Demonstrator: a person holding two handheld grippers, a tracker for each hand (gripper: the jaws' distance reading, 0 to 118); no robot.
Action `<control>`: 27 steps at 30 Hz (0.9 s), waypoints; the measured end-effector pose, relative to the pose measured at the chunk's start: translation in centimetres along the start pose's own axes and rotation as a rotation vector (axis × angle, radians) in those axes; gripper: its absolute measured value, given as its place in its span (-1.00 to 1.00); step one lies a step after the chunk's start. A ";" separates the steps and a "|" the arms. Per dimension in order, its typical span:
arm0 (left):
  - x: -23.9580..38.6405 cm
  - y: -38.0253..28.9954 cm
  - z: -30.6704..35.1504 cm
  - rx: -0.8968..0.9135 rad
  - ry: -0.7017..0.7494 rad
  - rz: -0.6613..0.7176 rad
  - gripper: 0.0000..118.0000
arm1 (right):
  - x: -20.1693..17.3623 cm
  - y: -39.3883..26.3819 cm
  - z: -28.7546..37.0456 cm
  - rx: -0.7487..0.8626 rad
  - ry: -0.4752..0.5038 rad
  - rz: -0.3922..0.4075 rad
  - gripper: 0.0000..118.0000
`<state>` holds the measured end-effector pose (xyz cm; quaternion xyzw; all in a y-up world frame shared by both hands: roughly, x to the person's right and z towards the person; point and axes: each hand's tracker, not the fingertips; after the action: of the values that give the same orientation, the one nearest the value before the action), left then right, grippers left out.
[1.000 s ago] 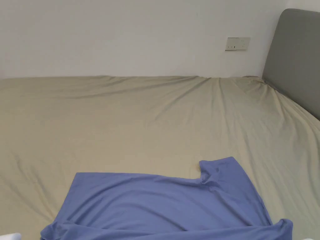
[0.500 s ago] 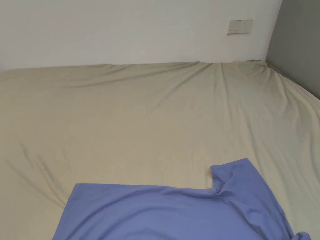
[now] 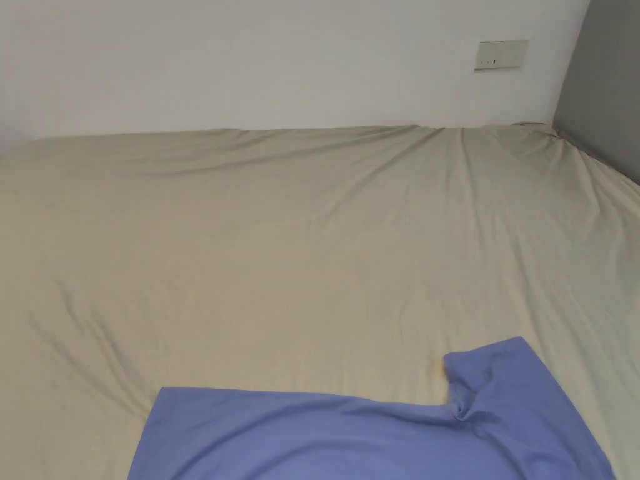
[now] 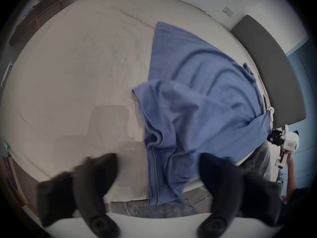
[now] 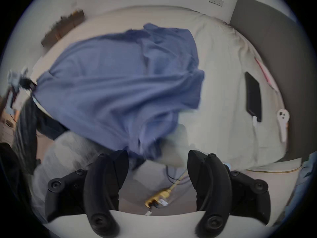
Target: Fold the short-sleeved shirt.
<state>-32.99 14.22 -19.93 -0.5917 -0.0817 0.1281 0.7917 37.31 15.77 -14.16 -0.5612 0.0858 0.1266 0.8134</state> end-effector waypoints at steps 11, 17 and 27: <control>5.3 17.2 -2.7 0.398 0.048 0.011 0.94 | 3.9 4.1 7.3 0.279 -0.089 -0.133 0.31; 6.5 20.8 -13.6 0.154 0.281 -0.062 0.67 | 3.5 7.3 8.0 0.320 -0.137 -0.122 0.27; 8.9 17.1 -10.0 0.269 0.247 -0.248 -0.96 | 4.0 17.1 1.9 0.264 -0.064 -0.107 0.27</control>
<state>-23.52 12.28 -39.37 -0.4774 -0.0385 -0.0338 0.8772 35.97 23.71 -29.83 -0.4489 0.0456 0.0885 0.8880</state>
